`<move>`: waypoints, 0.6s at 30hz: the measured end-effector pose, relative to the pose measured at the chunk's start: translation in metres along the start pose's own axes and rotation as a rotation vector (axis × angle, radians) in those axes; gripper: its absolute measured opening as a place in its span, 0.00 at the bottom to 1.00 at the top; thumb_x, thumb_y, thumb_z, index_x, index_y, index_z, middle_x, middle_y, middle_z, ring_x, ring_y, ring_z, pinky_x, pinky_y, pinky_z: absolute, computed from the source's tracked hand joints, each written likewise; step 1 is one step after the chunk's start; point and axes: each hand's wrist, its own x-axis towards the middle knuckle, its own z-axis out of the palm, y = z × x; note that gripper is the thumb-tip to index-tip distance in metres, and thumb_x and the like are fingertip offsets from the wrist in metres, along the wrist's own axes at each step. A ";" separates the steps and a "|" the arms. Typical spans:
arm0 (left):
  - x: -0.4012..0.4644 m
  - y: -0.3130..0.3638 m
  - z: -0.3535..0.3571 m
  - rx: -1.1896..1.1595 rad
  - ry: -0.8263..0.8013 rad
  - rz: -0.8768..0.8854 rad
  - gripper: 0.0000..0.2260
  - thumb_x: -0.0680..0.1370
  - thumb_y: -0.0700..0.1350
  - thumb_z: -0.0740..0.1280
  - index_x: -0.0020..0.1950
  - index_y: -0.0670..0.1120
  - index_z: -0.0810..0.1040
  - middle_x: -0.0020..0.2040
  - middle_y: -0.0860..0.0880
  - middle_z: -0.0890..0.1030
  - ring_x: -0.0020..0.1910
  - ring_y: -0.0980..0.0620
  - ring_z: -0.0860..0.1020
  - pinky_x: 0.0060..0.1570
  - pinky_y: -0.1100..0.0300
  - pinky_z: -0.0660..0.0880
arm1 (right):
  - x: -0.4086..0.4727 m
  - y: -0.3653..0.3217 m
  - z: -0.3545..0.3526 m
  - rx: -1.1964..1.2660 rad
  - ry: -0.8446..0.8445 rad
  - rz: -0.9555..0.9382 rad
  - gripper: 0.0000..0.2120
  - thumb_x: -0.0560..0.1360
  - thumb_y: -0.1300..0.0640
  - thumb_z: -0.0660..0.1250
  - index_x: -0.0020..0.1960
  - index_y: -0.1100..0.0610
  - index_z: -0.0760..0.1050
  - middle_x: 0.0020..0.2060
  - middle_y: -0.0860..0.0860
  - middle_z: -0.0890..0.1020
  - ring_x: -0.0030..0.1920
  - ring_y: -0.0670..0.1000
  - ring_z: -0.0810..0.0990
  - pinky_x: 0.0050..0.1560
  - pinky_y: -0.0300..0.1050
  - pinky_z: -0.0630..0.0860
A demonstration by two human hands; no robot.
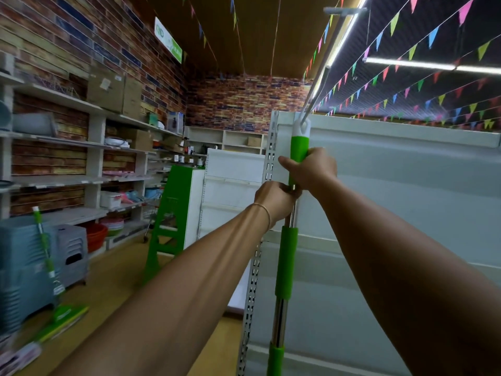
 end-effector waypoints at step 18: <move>-0.110 -0.093 -0.124 0.896 -0.404 0.136 0.20 0.81 0.49 0.61 0.73 0.47 0.67 0.68 0.44 0.74 0.63 0.44 0.75 0.56 0.53 0.75 | -0.133 0.009 0.064 -0.544 0.109 -0.427 0.24 0.71 0.66 0.63 0.66 0.56 0.75 0.72 0.60 0.68 0.74 0.64 0.58 0.69 0.61 0.61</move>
